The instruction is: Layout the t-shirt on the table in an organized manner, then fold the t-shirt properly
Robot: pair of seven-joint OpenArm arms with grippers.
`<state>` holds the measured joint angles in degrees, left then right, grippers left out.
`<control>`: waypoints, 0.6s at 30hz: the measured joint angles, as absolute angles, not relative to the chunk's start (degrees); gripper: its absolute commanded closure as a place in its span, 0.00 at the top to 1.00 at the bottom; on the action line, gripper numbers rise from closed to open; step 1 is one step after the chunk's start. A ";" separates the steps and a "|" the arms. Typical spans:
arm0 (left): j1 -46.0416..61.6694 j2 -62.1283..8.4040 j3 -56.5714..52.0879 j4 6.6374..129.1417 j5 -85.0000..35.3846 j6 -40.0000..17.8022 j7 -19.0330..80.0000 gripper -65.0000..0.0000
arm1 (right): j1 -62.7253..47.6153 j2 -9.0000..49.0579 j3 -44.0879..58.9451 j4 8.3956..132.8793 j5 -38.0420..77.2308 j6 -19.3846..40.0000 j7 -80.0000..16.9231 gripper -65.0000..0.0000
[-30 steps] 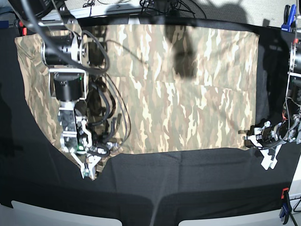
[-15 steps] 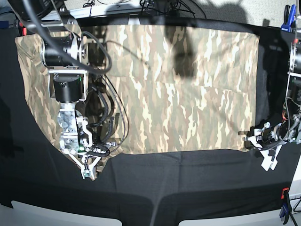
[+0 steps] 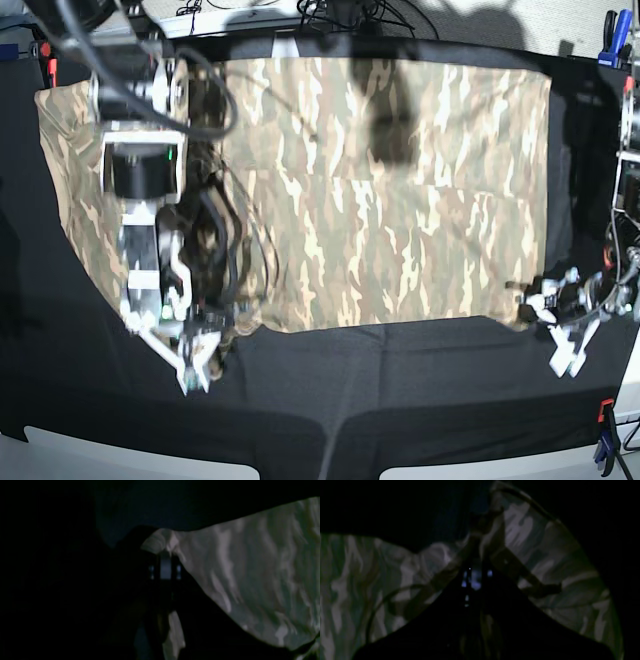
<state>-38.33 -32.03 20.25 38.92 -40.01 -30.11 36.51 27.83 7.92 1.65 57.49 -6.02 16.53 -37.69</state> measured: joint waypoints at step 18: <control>-17.10 -39.38 10.72 68.23 -39.94 -28.56 43.00 0.00 | 9.02 7.92 1.67 90.11 -6.17 16.58 -43.59 0.00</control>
